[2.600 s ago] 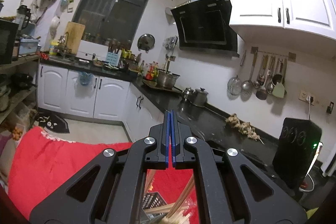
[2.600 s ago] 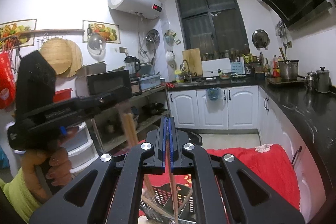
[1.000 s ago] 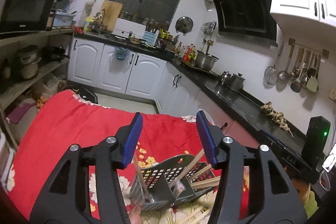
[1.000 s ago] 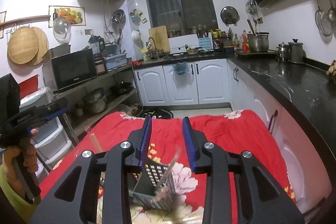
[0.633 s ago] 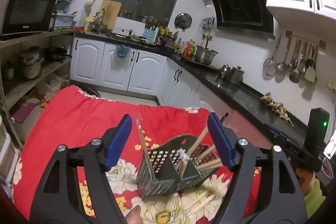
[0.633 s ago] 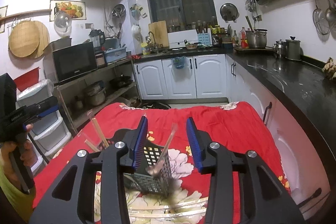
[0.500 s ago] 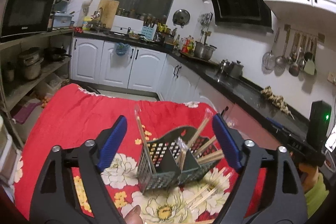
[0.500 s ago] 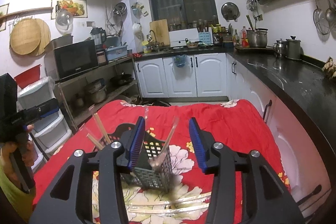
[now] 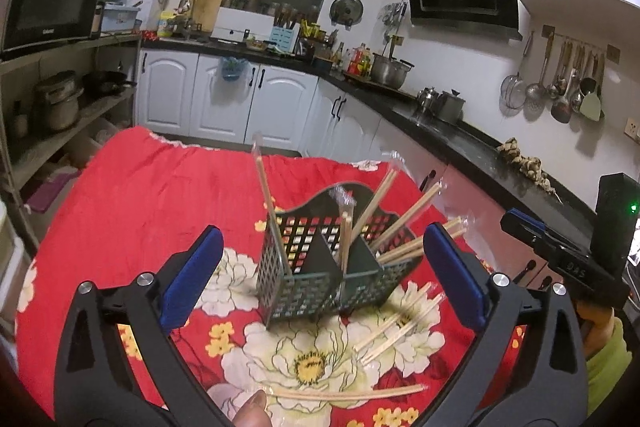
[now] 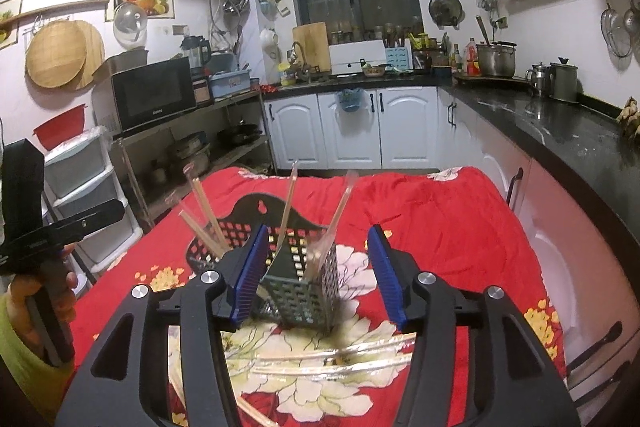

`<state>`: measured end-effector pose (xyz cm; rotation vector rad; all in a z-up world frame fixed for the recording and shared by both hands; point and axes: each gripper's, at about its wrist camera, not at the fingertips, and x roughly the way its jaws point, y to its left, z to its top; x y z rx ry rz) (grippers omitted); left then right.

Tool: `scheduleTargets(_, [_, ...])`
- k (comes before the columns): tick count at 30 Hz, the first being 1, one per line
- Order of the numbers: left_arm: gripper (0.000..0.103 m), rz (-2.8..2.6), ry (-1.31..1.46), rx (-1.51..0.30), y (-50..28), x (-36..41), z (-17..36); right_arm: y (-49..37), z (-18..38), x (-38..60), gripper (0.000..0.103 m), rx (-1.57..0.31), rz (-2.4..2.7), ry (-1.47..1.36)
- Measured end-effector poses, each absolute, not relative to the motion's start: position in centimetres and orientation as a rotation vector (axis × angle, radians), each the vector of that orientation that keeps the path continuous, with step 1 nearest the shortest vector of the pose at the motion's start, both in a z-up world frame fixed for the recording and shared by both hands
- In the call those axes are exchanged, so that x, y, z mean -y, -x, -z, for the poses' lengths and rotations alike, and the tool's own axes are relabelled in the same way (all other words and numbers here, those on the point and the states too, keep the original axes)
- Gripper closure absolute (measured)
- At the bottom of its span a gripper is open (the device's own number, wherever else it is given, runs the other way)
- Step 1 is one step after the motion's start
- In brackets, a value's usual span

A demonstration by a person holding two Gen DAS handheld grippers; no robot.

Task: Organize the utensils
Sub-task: 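Withdraw both grippers from the caddy toward the remaining wrapped chopsticks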

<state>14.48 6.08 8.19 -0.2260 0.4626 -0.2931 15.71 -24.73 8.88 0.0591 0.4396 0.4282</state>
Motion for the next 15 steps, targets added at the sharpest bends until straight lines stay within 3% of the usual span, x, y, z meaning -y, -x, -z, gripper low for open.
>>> scheduleTargets(15, [0.011, 0.26, 0.237, -0.528, -12.8, -6.7, -5.2, -13.9, -6.6, 23.5, 0.053, -0.486, -0.455, -0.03])
